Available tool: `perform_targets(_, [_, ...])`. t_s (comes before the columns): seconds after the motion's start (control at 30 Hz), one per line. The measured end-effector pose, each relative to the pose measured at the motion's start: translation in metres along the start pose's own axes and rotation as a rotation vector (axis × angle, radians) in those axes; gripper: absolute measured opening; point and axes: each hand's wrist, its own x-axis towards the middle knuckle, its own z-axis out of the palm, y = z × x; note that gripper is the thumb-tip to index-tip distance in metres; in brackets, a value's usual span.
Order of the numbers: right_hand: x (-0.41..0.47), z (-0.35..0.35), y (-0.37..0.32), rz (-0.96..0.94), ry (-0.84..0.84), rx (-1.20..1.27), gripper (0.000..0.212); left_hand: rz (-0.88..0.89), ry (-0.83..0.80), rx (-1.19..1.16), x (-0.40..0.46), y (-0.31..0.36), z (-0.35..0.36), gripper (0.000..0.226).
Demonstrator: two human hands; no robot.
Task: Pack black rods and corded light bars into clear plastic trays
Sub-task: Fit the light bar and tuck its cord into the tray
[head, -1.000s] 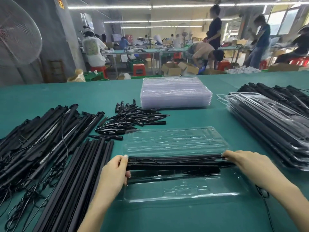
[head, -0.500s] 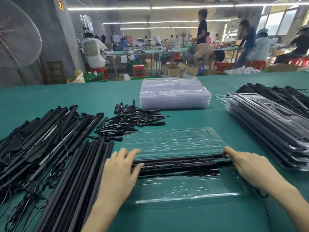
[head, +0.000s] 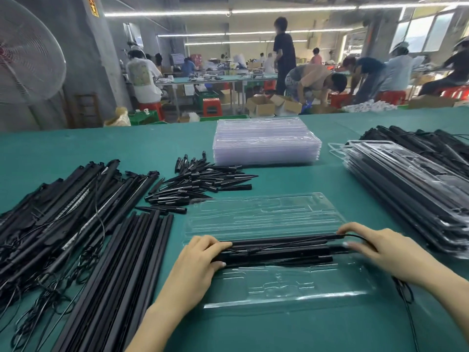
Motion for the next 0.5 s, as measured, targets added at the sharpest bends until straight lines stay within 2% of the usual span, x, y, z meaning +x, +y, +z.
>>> perform_targets(0.07, [-0.001, 0.001, 0.001, -0.033, -0.032, -0.043, 0.015, -0.005, -0.007, -0.031, 0.000, 0.002, -0.004, 0.036])
perform_targets(0.2, [-0.001, 0.003, 0.004, -0.069, 0.012, -0.041, 0.013, 0.045, 0.018, 0.104, -0.001, 0.010, -0.007, 0.034])
perform_targets(0.3, [0.000, 0.004, 0.002, -0.051, 0.036, 0.061, 0.009, -0.024, 0.037, 0.065, -0.002, 0.008, -0.007, 0.025])
perform_targets(0.5, [0.006, 0.002, 0.003, -0.035, 0.087, 0.292, 0.014, -0.003, 0.005, 0.008, -0.002, 0.006, -0.006, 0.013])
